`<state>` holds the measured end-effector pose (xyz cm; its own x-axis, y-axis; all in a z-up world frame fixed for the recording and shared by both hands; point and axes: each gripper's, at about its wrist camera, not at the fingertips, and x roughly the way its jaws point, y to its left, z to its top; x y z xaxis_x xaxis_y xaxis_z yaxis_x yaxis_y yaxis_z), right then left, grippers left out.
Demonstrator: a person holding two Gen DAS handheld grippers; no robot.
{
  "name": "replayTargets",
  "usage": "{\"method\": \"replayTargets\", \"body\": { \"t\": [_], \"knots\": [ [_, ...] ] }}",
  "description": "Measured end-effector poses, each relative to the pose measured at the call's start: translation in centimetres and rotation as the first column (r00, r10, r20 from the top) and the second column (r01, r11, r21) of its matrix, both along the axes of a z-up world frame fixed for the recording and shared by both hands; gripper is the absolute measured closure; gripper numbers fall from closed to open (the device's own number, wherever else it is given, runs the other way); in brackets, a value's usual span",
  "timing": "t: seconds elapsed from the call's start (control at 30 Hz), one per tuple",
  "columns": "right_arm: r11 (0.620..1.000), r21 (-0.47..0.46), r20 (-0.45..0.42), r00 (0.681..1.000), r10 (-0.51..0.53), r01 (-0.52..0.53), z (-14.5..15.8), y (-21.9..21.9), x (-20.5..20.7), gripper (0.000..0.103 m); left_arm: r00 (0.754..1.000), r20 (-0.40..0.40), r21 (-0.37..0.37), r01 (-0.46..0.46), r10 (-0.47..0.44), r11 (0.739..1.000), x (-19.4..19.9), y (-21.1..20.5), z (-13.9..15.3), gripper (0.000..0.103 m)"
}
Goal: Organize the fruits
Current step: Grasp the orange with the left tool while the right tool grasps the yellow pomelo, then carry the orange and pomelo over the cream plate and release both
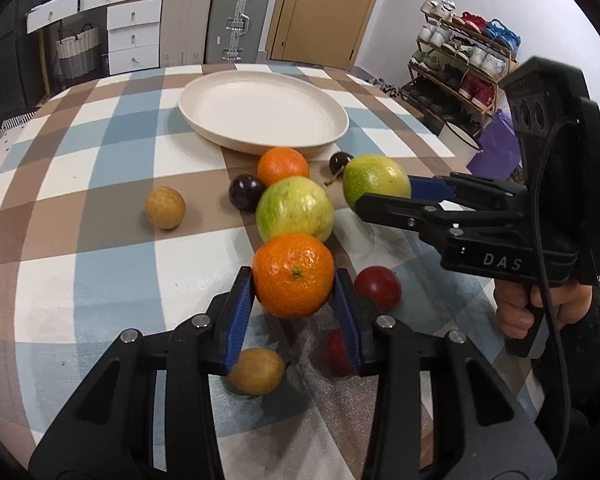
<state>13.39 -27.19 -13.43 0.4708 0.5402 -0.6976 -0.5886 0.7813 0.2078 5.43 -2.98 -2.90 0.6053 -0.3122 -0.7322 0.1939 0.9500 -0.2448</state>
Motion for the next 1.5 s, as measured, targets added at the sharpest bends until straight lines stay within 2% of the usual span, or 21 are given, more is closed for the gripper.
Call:
{"method": "replayTargets", "body": {
  "t": [0.23,0.67,1.0,1.5],
  "knots": [
    [0.996,0.085,0.027,0.999,-0.022,0.020,1.9,-1.7,-0.4,0.054,0.998,0.055,0.012,-0.037,0.037,0.999,-0.2,0.9,2.7,0.066],
    [0.997,0.080,0.064,0.998,-0.025,0.020,4.8,-2.4,1.4,0.054,0.992,0.126,0.066,-0.031,0.022,0.997,3.6,0.9,5.9,0.066],
    [0.993,0.100,0.069,0.996,-0.062,0.055,5.6,-2.4,4.9,0.054,0.989,0.128,0.063,-0.080,0.071,0.995,8.1,2.3,5.9,0.066],
    [0.996,0.055,0.007,0.998,-0.064,0.063,3.1,-1.3,9.8,0.054,0.994,0.100,0.100,-0.056,0.045,0.993,14.2,1.6,3.8,0.066]
  ]
}}
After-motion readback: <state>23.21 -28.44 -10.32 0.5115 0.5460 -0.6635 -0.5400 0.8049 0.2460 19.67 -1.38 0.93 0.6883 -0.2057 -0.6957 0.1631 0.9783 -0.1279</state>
